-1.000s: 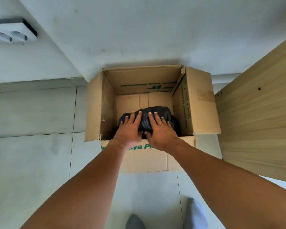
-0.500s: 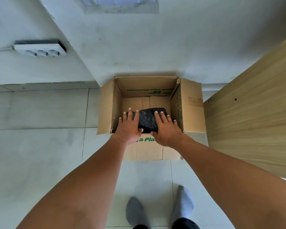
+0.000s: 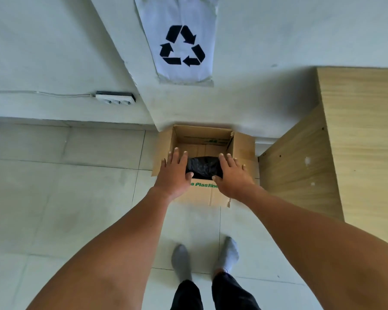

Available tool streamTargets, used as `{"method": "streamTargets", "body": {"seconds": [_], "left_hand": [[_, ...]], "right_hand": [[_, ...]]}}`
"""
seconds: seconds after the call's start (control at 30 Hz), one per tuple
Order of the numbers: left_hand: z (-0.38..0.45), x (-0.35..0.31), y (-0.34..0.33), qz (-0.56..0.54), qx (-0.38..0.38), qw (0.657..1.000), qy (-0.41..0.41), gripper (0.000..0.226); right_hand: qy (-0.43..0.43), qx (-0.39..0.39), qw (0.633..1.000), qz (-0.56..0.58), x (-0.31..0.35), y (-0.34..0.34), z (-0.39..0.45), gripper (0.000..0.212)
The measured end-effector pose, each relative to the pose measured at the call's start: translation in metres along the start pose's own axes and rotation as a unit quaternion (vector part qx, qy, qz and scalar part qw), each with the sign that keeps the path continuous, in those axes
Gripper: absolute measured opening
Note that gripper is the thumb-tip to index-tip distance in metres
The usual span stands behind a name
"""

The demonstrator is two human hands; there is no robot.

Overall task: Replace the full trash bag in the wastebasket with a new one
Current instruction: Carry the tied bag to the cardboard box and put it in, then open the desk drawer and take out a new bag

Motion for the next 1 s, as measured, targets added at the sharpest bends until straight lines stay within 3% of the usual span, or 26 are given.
{"method": "streamTargets", "body": {"seconds": [0.23, 0.53, 0.73, 1.0], "left_hand": [[-0.084, -0.041, 0.083, 0.04, -0.083, 0.993, -0.067, 0.053], [-0.167, -0.104, 0.107, 0.102, -0.046, 0.981, -0.156, 0.058], [-0.181, -0.182, 0.114, 0.148, -0.026, 0.954, -0.258, 0.05], [-0.21, -0.36, 0.06, 0.167, 0.004, 0.896, -0.411, 0.056]], "right_hand": [[0.048, -0.065, 0.996, 0.032, 0.041, 0.052, -0.102, 0.06], [0.022, -0.144, 0.986, 0.077, 0.045, 0.056, -0.223, 0.056], [-0.083, -0.186, 0.972, 0.115, -0.011, 0.064, -0.298, 0.055], [-0.239, -0.247, 0.921, 0.184, -0.148, 0.041, -0.431, 0.051]]}}
Point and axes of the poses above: each hand's wrist, its own z-axis towards the middle knuckle, its own y-axis out of the back of the hand, x = y × z, the point moved 3 cm from there along z, towards the middle knuckle, and after that the axes turned 4 degrees about x, right-handed, at the moved point
